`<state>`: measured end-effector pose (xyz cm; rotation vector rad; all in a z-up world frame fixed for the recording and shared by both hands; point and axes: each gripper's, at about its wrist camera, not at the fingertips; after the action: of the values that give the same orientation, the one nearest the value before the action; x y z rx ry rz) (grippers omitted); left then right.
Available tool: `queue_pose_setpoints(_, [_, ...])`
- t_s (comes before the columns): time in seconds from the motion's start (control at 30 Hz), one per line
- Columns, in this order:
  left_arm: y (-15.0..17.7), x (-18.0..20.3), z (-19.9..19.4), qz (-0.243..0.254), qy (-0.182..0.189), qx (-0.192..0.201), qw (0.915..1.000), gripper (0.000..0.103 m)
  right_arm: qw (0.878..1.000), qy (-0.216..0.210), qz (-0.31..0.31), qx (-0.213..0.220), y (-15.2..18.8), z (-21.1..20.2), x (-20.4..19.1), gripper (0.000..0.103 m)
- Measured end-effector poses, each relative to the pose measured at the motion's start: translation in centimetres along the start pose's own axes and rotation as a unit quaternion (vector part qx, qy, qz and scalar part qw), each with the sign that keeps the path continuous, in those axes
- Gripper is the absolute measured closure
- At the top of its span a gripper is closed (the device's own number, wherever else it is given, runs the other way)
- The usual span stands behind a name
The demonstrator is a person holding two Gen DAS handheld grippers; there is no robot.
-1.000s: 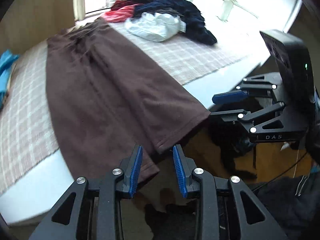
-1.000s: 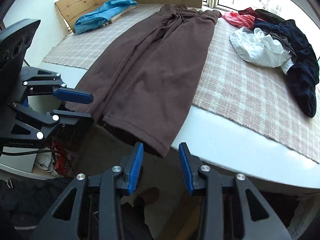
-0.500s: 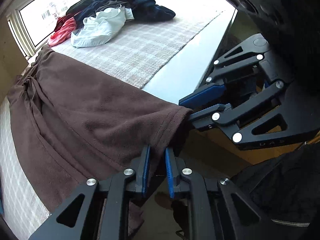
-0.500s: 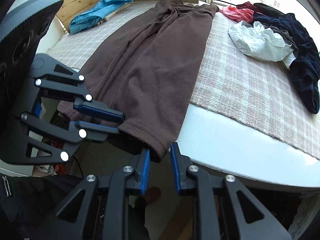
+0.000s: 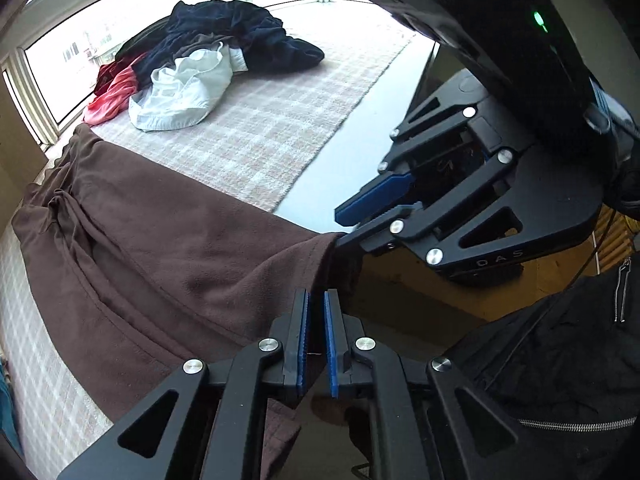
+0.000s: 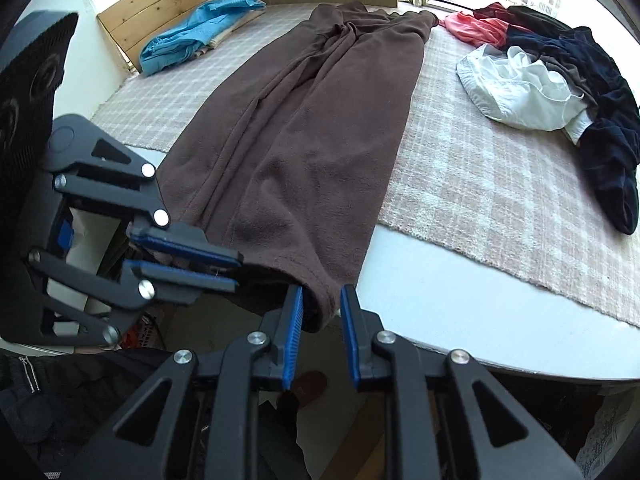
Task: Fold clothes
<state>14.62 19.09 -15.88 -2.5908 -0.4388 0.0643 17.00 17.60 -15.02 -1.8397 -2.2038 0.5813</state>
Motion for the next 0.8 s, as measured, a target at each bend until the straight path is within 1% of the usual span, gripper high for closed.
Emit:
queue_pose_setpoints(0.03, [-0.1, 0.3, 0.5, 0.004, -0.003, -0.003, 1.0000, 0.088, 1.000, 0.000, 0.002, 0.000, 0.0, 0.0, 0.0, 0.083])
queue_pose_setpoints(0.07, [-0.2, 0.4, 1.0, 0.006, -0.010, -0.007, 0.9999, 0.087, 1.000, -0.001, 0.004, 0.001, 0.0, 0.0, 0.0, 0.083])
queue_pose_setpoints(0.17, [-0.5, 0.4, 2.7, 0.011, -0.030, -0.020, 0.9993, 0.088, 1.000, -0.003, 0.008, -0.001, 0.0, 0.0, 0.1, 0.083])
queue_pose_setpoints(0.2, [-0.5, 0.2, 3.0, 0.012, -0.031, -0.022, 0.9992, 0.092, 1.000, -0.004, 0.010, -0.003, 0.1, 0.0, 0.2, 0.083])
queue_pose_setpoints(0.23, [-0.6, 0.1, 3.1, 0.012, -0.032, -0.021, 0.9992, 0.100, 1.000, -0.005, 0.013, -0.004, 0.3, 0.1, 0.3, 0.083])
queue_pose_setpoints(0.27, [-0.7, -0.1, 2.8, 0.008, -0.025, -0.021, 0.9994, 0.103, 1.000, -0.008, 0.016, -0.004, 0.5, 0.1, 0.3, 0.083])
queue_pose_setpoints(0.37, [-0.8, -1.0, 1.4, -0.005, 0.002, -0.021, 0.9998, 0.103, 1.000, -0.019, 0.024, -0.002, 1.1, -0.1, 0.2, 0.080])
queue_pose_setpoints(0.43, [-0.9, -1.6, 0.2, -0.010, 0.020, -0.019, 0.9996, 0.103, 0.999, -0.030, 0.029, 0.000, 1.4, -0.1, -0.2, 0.074])
queue_pose_setpoints(0.5, [-1.0, -1.8, -1.0, -0.006, 0.021, -0.020, 0.9996, 0.103, 0.999, -0.039, 0.031, 0.000, 1.4, 0.2, -0.6, 0.072])
queue_pose_setpoints(0.63, [-1.3, -2.1, -2.3, 0.018, 0.013, -0.034, 0.9992, 0.103, 0.999, -0.021, 0.032, -0.007, 1.2, 1.5, -0.8, 0.071])
queue_pose_setpoints(0.67, [-1.2, -2.1, -2.3, 0.020, 0.016, -0.040, 0.9989, 0.103, 0.999, -0.019, 0.033, -0.010, 1.3, 1.8, -0.7, 0.072])
queue_pose_setpoints(0.8, [-1.0, -1.0, -0.8, 0.029, 0.022, -0.044, 0.9983, 0.102, 0.998, -0.024, 0.049, -0.023, 1.8, 2.1, 0.1, 0.072])
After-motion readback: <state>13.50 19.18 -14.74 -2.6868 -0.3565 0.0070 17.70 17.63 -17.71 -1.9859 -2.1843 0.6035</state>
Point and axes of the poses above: each gripper's, at about its wrist camera, not at the fingertips, and z roughly the way its jaws point, x to its right, y to its underside, and after that the axes turned 3 degrees about -z, right-handed
